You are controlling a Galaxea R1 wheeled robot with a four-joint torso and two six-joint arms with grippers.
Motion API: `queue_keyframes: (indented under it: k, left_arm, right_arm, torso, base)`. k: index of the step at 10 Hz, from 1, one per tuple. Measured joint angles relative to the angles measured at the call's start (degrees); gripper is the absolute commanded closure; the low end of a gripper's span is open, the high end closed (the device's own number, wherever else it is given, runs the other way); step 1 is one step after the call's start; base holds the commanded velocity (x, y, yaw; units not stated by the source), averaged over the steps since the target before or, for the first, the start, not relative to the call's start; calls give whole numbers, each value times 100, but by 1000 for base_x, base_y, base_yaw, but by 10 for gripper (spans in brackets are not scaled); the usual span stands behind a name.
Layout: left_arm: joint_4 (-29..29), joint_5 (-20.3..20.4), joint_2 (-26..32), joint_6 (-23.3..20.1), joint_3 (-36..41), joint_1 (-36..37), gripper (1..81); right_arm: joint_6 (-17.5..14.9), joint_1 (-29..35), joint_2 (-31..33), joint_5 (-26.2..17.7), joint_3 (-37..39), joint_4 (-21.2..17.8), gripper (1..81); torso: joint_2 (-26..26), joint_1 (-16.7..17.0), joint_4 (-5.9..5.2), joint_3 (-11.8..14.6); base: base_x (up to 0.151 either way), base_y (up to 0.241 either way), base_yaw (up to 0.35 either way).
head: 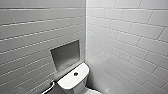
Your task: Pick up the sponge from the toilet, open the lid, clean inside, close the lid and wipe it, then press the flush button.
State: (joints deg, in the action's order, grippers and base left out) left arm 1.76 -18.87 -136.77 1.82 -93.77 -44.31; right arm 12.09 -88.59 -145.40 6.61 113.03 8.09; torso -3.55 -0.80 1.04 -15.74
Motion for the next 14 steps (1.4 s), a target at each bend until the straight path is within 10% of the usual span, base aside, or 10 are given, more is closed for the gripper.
queue_keyframes:
  k: [14]
  left_arm:
    - [1497, -1018, -458, 430, -429, 3081, 10]
  right_arm:
    - [35, 171, -243, 179, 332, -20, 811]
  torso:
    - [19, -15, 0, -844]
  base:
    - [0, 0, 0]
